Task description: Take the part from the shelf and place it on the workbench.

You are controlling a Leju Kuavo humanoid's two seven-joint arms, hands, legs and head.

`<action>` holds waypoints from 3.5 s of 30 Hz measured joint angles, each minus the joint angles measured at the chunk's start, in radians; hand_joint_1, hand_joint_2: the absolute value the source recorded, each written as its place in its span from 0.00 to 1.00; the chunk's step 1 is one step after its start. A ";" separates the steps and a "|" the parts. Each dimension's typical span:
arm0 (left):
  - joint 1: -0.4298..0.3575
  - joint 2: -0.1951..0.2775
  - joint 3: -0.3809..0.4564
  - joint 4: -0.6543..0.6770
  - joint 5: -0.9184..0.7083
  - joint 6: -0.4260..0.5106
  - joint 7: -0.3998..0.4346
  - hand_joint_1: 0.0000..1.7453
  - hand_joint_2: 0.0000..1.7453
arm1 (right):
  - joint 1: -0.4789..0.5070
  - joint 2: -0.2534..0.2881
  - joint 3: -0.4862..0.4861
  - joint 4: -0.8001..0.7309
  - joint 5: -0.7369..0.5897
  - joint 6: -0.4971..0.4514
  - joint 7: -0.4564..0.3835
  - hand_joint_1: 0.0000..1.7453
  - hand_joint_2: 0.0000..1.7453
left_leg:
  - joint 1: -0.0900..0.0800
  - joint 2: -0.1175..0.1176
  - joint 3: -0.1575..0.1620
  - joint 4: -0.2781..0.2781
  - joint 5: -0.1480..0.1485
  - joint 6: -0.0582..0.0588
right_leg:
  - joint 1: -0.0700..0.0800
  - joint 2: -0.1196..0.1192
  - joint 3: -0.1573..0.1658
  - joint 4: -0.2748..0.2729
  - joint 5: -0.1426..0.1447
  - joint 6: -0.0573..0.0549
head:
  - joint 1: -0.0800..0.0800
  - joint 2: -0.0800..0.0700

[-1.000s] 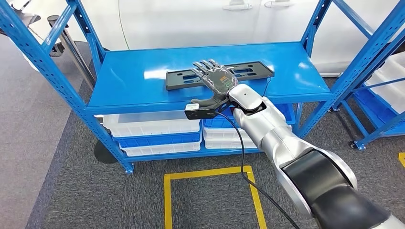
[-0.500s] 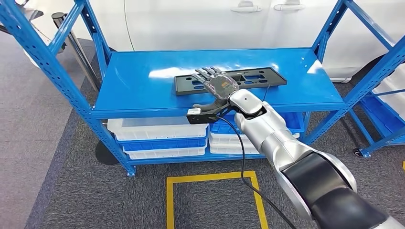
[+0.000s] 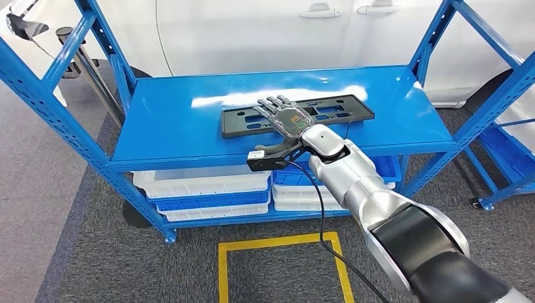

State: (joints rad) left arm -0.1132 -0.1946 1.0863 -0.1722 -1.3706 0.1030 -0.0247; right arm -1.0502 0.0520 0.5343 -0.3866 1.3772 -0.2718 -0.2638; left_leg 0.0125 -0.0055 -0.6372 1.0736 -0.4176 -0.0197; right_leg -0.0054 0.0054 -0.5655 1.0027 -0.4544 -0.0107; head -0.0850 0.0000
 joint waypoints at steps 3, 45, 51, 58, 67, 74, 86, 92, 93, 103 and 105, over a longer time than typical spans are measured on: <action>0.000 0.000 0.001 0.000 0.001 -0.001 -0.002 0.00 0.00 | 0.005 0.001 0.003 0.004 0.004 0.004 0.001 0.00 0.00 | -0.005 -0.001 0.026 -0.056 -0.002 0.018 | 0.003 0.001 0.000 0.002 -0.008 0.014 | 0.000 0.000; 0.003 -0.003 0.002 -0.001 -0.007 -0.015 -0.031 0.00 0.00 | 0.047 -0.039 0.049 0.046 0.064 0.058 0.133 0.00 1.00 | -0.008 -0.003 0.041 -0.066 -0.006 0.050 | -0.004 0.000 -0.099 0.117 0.005 0.032 | 0.000 0.000; 0.000 -0.003 0.002 -0.001 -0.007 -0.017 -0.047 0.00 0.00 | 0.018 -0.048 0.070 0.066 0.118 0.178 0.306 0.00 1.00 | -0.012 -0.002 0.037 -0.052 -0.023 0.024 | -0.003 -0.001 -0.047 0.001 0.039 0.007 | 0.000 0.000; -0.002 -0.001 0.002 -0.001 -0.002 -0.016 -0.052 0.00 0.00 | -0.005 -0.078 0.086 0.097 0.139 0.295 0.395 0.22 1.00 | -0.004 0.000 -0.084 0.207 -0.120 0.005 | -0.008 -0.001 -0.040 -0.003 0.038 -0.003 | 0.000 0.000; 0.000 -0.001 0.002 -0.001 0.001 -0.015 -0.050 0.00 0.00 | -0.018 -0.090 0.086 0.106 0.125 0.259 0.379 1.00 1.00 | -0.010 -0.003 0.035 -0.053 -0.016 0.032 | -0.003 0.004 -0.040 0.005 0.031 0.029 | 0.000 0.000; -0.001 -0.001 0.002 -0.001 0.001 -0.014 -0.051 0.00 0.00 | -0.022 -0.091 0.085 0.106 0.113 0.223 0.366 1.00 1.00 | -0.004 -0.001 0.042 -0.065 -0.009 0.045 | -0.006 0.002 -0.068 0.069 -0.010 0.040 | 0.000 0.000; -0.010 -0.001 0.004 -0.001 0.001 0.032 -0.049 0.00 0.00 | -0.030 -0.061 0.004 0.088 0.026 -0.032 0.236 1.00 1.00 | -0.008 -0.002 -0.009 0.058 -0.090 0.011 | -0.008 -0.003 -0.048 0.002 0.039 0.001 | 0.000 0.000; -0.012 0.000 0.004 -0.001 -0.006 0.091 -0.052 0.00 0.00 | -0.069 -0.018 -0.086 0.047 -0.120 -0.068 0.073 1.00 1.00 | -0.006 -0.001 -0.053 0.126 -0.066 0.008 | -0.006 0.003 -0.045 0.012 0.030 0.000 | 0.000 0.000; -0.013 0.000 0.004 -0.001 -0.006 0.094 -0.053 0.00 0.00 | -0.083 -0.012 -0.097 0.040 -0.133 -0.067 0.063 1.00 1.00 | -0.007 0.000 -0.020 0.055 -0.035 0.011 | -0.005 0.003 -0.045 0.015 0.027 0.004 | 0.000 0.000; -0.015 -0.002 0.008 -0.001 0.022 0.176 -0.205 0.00 0.00 | -0.115 0.020 -0.292 -0.248 -0.953 0.414 -0.232 1.00 1.00 | -0.007 -0.002 0.018 -0.049 -0.005 0.053 | -0.005 -0.002 -0.150 0.243 -0.095 0.048 | 0.000 0.000; -0.014 -0.002 0.012 -0.001 0.033 0.147 -0.235 0.00 0.00 | -0.073 0.006 -0.296 -0.359 -1.162 0.505 -0.220 1.00 1.00 | -0.009 -0.005 0.023 -0.049 -0.007 0.055 | -0.005 -0.002 -0.177 0.307 -0.100 0.048 | 0.000 0.000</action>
State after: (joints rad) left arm -0.1270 -0.1971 1.0985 -0.1728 -1.3372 0.2503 -0.2596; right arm -1.1232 0.0580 0.2380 -0.7461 0.2149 0.2335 -0.4835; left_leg 0.0040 -0.0104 -0.6140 1.0241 -0.4247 0.0357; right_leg -0.0102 0.0035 -0.7429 1.3097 -0.5547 0.0369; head -0.0847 0.0000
